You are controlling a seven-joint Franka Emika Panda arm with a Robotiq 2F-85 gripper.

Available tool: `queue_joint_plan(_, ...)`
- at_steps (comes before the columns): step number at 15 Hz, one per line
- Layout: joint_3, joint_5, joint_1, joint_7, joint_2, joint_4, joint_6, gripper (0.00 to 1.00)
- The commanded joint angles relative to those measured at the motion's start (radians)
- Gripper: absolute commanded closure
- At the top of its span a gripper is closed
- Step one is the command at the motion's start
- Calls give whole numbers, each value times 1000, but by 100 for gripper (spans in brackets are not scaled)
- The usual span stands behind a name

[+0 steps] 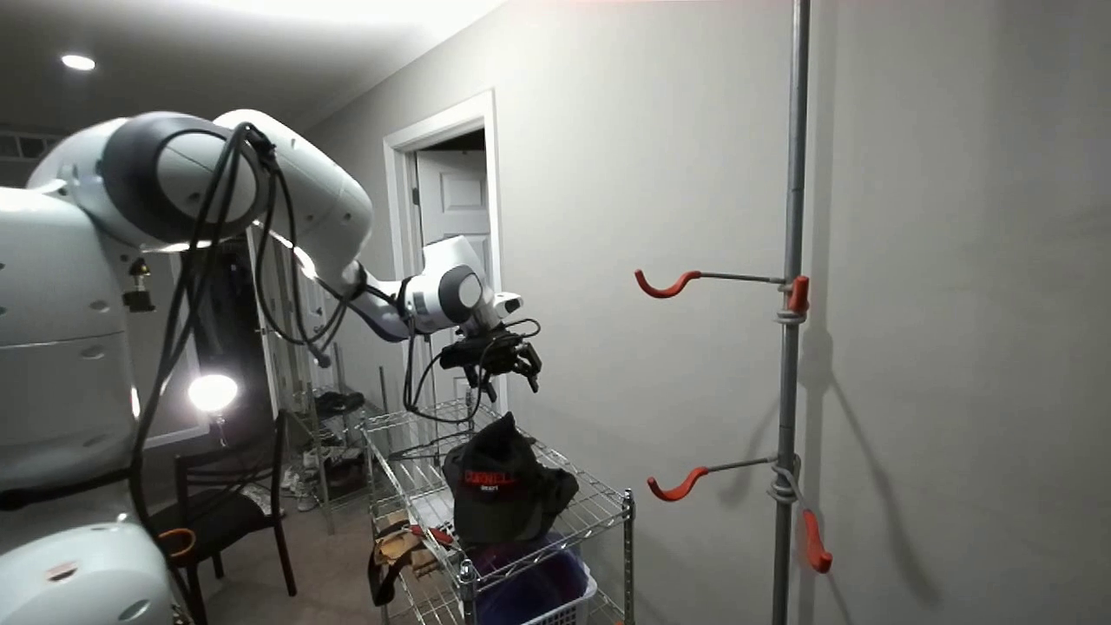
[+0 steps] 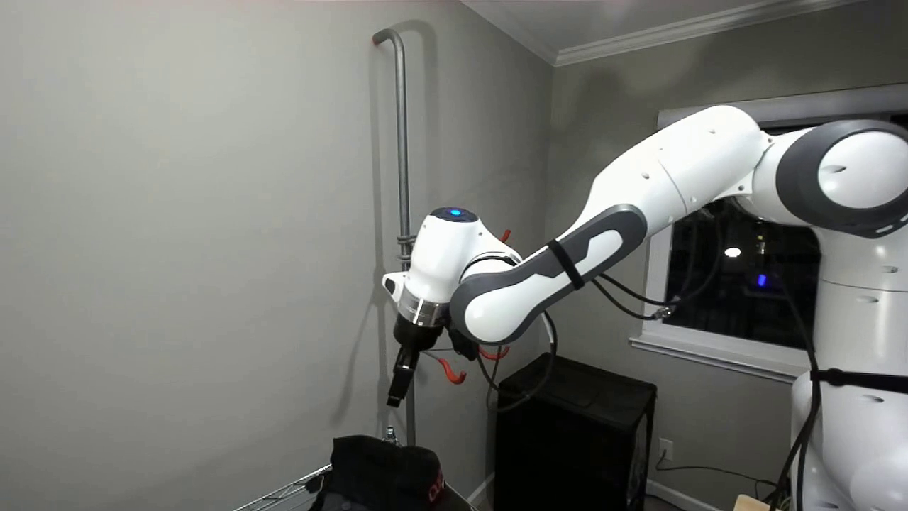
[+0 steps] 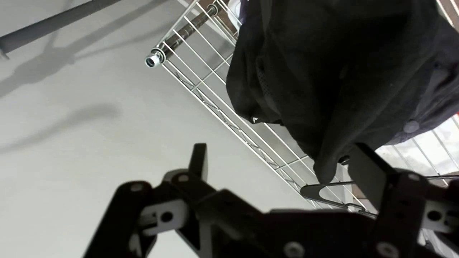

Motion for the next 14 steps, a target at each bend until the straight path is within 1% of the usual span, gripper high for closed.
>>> queue_joint_plan(1,-20,-13,-53,25,-217,-249,202,0)
queue_joint_plan(2,-28,7,-66,16,-261,-304,267,0)
queue_joint_plan(4,-60,95,-70,-37,-352,-417,380,0)
queue_joint_plan(5,-87,138,-58,-68,-393,-468,426,0)
queue_joint_plan(6,-139,171,-18,-89,-429,-514,463,0)
queue_joint_plan(8,-209,205,18,-113,-502,-593,521,0)
queue_joint_plan(10,-276,206,49,-121,-567,-647,535,0)
queue_joint_plan(11,-323,204,81,-139,-588,-660,522,0)
queue_joint_plan(12,-354,197,98,-143,-610,-670,505,0)
queue_joint_plan(13,-374,221,111,-175,-623,-676,493,0)
queue_joint_plan(14,-402,221,128,-190,-637,-683,481,0)
